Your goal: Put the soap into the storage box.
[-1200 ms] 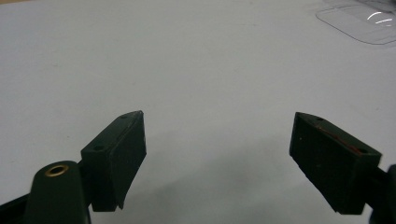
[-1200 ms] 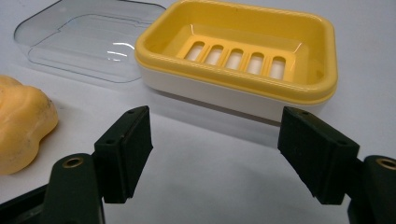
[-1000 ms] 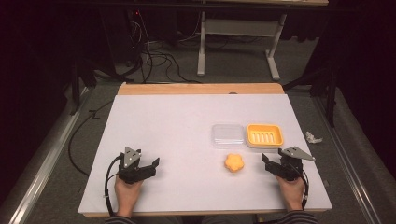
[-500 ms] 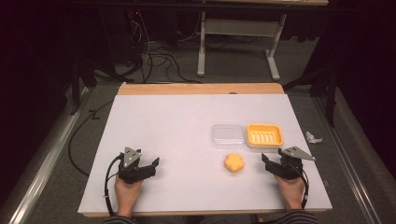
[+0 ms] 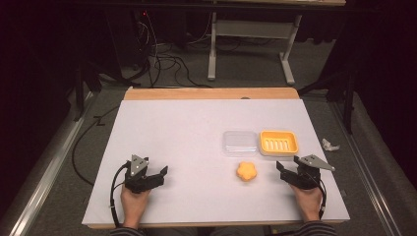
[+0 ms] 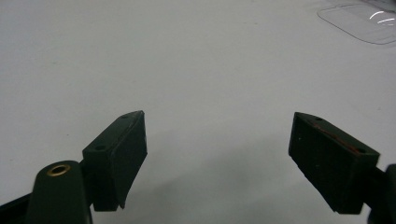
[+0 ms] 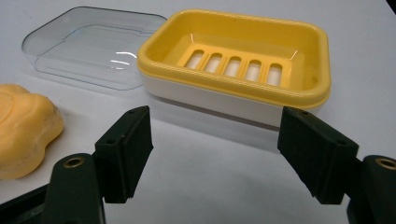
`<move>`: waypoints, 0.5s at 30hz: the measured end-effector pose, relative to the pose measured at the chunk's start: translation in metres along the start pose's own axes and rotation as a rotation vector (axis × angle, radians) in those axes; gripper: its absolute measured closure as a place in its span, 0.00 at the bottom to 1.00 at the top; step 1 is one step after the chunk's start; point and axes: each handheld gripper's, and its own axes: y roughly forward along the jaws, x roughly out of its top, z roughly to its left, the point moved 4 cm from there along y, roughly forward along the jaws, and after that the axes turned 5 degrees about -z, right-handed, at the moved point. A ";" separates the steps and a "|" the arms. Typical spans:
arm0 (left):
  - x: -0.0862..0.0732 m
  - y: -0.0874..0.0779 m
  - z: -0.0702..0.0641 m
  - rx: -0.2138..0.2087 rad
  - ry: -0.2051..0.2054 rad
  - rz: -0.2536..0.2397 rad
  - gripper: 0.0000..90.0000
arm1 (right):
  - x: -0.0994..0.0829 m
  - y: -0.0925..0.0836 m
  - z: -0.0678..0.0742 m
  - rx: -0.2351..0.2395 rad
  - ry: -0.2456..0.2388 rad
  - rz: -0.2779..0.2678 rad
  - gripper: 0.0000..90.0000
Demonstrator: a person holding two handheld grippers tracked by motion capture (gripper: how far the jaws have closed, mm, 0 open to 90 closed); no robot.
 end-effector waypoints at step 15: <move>0.000 -0.001 0.000 0.003 0.001 -0.005 0.22 | 0.008 -0.009 0.005 0.038 -0.003 -0.023 0.30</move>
